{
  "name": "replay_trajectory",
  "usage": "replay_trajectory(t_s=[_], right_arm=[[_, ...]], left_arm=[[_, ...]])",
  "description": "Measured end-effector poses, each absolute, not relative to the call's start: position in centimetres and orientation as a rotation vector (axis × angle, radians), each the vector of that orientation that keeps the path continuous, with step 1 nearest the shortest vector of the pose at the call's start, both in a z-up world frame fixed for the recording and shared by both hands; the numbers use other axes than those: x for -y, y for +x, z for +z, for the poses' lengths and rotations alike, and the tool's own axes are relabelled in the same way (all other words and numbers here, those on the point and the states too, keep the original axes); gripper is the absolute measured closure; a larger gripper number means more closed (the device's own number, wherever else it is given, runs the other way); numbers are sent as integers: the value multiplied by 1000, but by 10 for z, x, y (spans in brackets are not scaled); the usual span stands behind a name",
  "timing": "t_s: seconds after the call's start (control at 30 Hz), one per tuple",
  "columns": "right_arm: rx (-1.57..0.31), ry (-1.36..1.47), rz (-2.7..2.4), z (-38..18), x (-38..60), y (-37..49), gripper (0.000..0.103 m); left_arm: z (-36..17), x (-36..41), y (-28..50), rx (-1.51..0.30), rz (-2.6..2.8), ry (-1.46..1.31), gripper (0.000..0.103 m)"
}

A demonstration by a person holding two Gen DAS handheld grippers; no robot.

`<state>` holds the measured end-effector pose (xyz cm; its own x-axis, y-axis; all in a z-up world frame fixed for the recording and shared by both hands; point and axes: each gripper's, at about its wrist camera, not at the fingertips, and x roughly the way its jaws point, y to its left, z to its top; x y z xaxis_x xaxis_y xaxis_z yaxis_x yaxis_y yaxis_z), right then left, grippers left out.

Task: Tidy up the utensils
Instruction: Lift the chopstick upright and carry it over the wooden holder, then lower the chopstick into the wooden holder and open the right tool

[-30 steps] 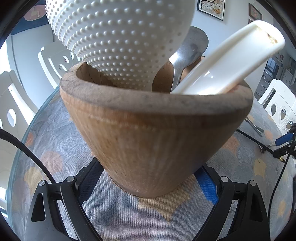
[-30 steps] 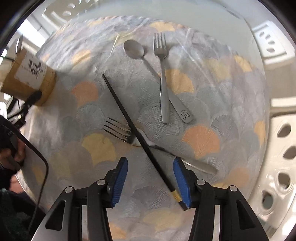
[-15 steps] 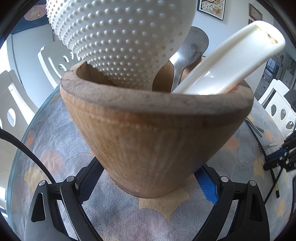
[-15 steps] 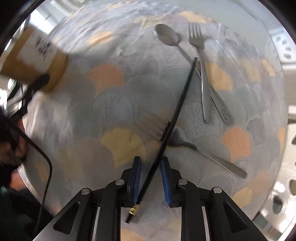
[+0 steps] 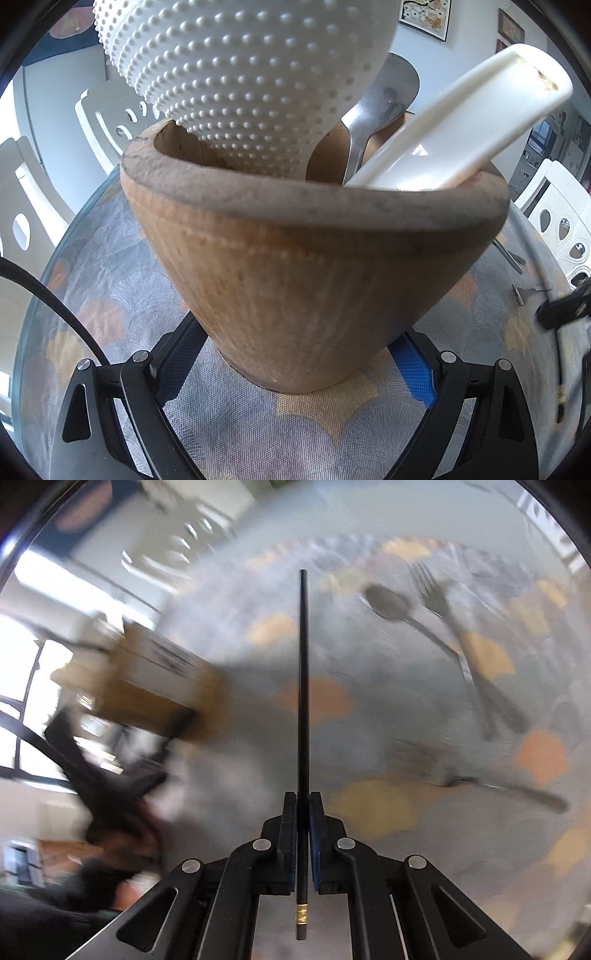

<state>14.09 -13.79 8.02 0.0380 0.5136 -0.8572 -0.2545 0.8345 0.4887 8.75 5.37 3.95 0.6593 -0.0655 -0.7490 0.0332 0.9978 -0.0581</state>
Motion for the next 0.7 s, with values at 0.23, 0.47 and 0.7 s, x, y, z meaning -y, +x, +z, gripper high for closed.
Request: replay_trajectory(t_s=[0.23,0.47,0.7], right_arm=[[-1261,402,726,143,135,151,98],[-998,289,787,228,121,166,98],[-716,219,808,276,75,177,98]], left_arm=[[40,-54,87,-849,-56,-41,10],[39,-53,88,-849,-56,-41,10],[40,-53,88,-849,-56,-41,10]])
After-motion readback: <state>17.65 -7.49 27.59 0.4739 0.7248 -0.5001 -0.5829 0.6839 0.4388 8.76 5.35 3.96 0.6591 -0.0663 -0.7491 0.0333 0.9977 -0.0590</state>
